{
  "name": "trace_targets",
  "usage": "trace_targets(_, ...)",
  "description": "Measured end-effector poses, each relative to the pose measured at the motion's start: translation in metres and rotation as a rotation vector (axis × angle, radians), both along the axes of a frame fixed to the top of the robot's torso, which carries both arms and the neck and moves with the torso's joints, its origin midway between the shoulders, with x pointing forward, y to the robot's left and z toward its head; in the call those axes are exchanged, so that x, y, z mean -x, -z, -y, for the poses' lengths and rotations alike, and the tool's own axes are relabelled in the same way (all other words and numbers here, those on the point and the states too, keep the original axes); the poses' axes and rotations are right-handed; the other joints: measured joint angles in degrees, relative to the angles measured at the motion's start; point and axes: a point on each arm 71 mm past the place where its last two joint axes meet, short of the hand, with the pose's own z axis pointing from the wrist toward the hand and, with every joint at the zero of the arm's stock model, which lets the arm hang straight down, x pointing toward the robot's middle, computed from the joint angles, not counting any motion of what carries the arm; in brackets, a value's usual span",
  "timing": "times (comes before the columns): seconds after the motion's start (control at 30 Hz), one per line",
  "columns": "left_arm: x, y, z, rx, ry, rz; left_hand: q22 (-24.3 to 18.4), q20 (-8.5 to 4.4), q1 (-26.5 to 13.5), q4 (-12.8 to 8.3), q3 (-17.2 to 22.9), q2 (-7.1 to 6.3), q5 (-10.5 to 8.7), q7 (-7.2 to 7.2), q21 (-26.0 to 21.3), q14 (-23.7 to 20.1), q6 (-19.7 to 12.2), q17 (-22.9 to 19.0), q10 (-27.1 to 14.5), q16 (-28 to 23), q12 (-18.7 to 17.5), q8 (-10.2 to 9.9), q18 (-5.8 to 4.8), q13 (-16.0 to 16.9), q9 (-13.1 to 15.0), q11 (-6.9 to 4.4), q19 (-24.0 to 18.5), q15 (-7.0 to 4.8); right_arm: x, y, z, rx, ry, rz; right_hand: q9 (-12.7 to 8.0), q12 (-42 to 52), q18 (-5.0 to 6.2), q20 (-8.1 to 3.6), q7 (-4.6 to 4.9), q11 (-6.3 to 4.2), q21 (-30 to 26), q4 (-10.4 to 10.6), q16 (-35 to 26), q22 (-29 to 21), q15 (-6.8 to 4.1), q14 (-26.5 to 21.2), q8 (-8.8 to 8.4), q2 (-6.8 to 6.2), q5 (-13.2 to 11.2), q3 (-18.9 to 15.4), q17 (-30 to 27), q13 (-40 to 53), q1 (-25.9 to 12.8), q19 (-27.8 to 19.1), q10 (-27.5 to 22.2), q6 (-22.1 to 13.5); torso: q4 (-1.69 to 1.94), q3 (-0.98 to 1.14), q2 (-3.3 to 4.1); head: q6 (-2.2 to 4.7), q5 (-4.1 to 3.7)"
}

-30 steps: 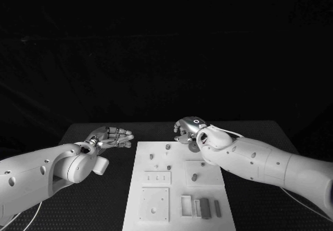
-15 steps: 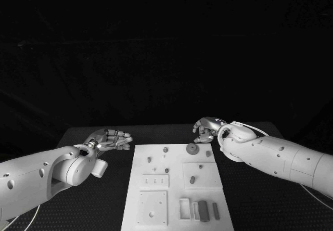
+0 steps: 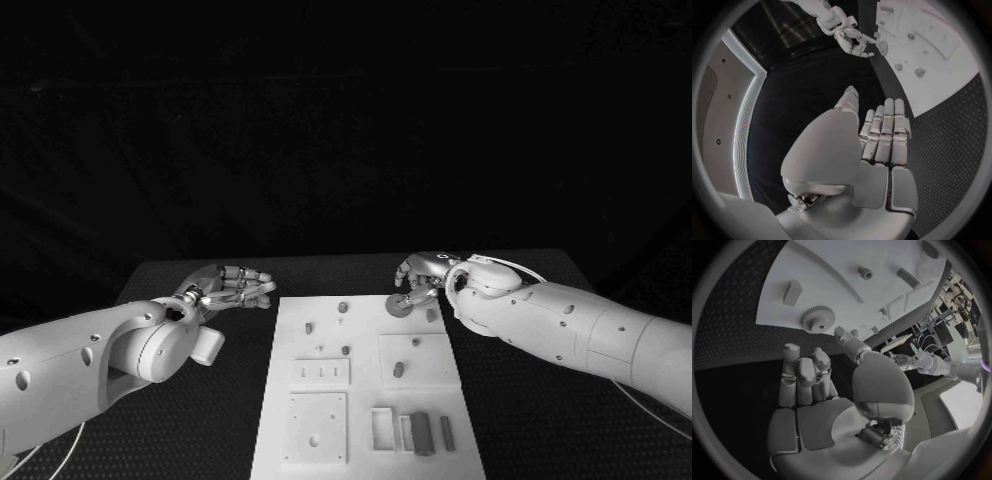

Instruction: Assemble the parts on the task board

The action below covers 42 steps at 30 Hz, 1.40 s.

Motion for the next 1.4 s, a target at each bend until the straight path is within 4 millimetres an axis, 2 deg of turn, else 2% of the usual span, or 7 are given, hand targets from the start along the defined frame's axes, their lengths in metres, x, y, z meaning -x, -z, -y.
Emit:
trace_targets(0.37, 0.001, 0.000, -0.001, 0.001, 0.001, -0.001, 0.0, 0.00, 0.0, 0.0, 0.0, 0.00, 0.00, 0.00, 0.0, 0.0, 0.0, 0.0, 0.0, 0.0, 0.0, 0.0, 0.00, 0.0, 0.0, 0.00, 0.0, 0.00, -0.001, 0.011, -0.001, 0.038, -0.007, -0.009, 0.1, 1.0, -0.02, -0.29, -0.28, 0.02, 0.3, -0.2, 0.6, 0.0, 0.27, 0.7, 0.25, 0.31, 0.0, 0.2, 0.5, -0.7, -0.3, 0.3, 0.0, 0.3, 0.05, -0.16, 0.00, -0.44, 0.01)
trace_targets(0.9, 0.001, 0.000, 0.000, 0.001, 0.002, -0.001, 0.0, 0.00, 0.0, 0.0, 0.0, 0.00, 0.00, 0.00, 0.0, 0.0, 0.0, 0.2, 0.0, -0.2, 0.0, 0.0, -0.01, 0.0, 0.0, 0.00, 0.0, 0.00, -0.001, 0.022, -0.001, 0.067, -0.005, -0.017, 0.1, 1.3, -0.42, -0.42, -0.28, 0.04, 0.3, -0.3, 0.6, 0.0, 0.13, 0.9, 0.25, 1.09, 0.0, 0.3, 0.2, -1.3, -0.6, 0.6, 0.0, 0.3, 0.04, -0.19, 0.03, -1.06, 0.21)
trace_targets(0.97, 0.001, 0.000, 0.000, 0.001, 0.002, -0.001, 0.0, 0.00, 0.0, 0.0, 0.0, 0.00, 0.00, 0.00, 0.0, 0.0, 0.0, 0.2, 0.0, -0.2, 0.0, 0.0, -0.01, 0.0, 0.0, 0.00, 0.0, 0.00, -0.002, 0.022, 0.000, 0.069, -0.002, -0.017, 0.1, 1.3, -0.43, -0.42, -0.28, 0.04, 0.3, -0.3, 0.6, 0.0, 0.12, 0.9, 0.25, 1.67, 0.0, 0.3, 0.1, -1.4, -0.6, 0.6, 0.0, 0.3, 0.01, -0.18, 0.04, -1.12, 0.25)
trace_targets(1.13, 0.001, 0.000, 0.000, 0.002, 0.003, -0.001, 0.0, 0.00, 0.0, 0.0, 0.0, 0.00, 0.00, 0.00, 0.0, 0.0, 0.0, 0.1, 0.0, -0.2, -0.2, 0.0, -0.01, 0.0, 0.0, 0.00, 0.0, 0.00, -0.004, 0.023, 0.002, 0.075, 0.005, -0.020, 0.1, 1.6, -0.45, -0.51, -0.46, 0.14, 0.6, -0.3, 0.7, 0.0, 0.13, 0.9, 0.25, 2.10, 0.0, 0.4, -0.2, -1.7, -1.0, 0.7, 0.1, 0.5, -0.01, -0.18, 0.03, -1.27, 0.26)
trace_targets(1.17, 0.001, 0.000, 0.000, 0.002, 0.003, -0.001, 0.0, 0.00, 0.0, 0.0, 0.0, 0.00, 0.00, 0.00, 0.0, 0.0, 0.0, 0.1, 0.0, -0.2, -0.2, 0.0, -0.01, 0.0, 0.0, 0.00, 0.0, 0.00, -0.004, 0.023, 0.002, 0.076, 0.006, -0.021, 0.1, 1.6, -0.47, -0.51, -0.46, 0.14, 0.6, -0.1, 0.8, 0.0, 0.13, 0.9, 0.25, 2.84, 0.0, 0.5, -0.3, -1.9, -1.2, 0.7, 0.1, 0.5, -0.01, -0.18, 0.02, -1.29, 0.26)
trace_targets(1.4, 0.001, 0.000, 0.001, 0.002, 0.004, -0.001, 0.0, 0.00, 0.0, 0.0, 0.0, 0.00, 0.00, 0.00, 0.0, 0.0, 0.0, 0.2, 0.0, -0.2, -0.2, 0.0, -0.01, 0.0, 0.0, 0.00, 0.0, 0.00, -0.005, 0.025, -0.001, 0.078, 0.003, -0.023, 0.2, 2.1, -0.60, -0.60, -0.46, -0.09, 0.6, -0.1, 0.8, 0.0, 0.13, 0.9, 0.50, 4.79, 0.0, 0.5, -0.6, -2.6, -1.4, 0.8, -0.1, 0.5, 0.00, -0.18, -0.02, -1.53, 0.32)
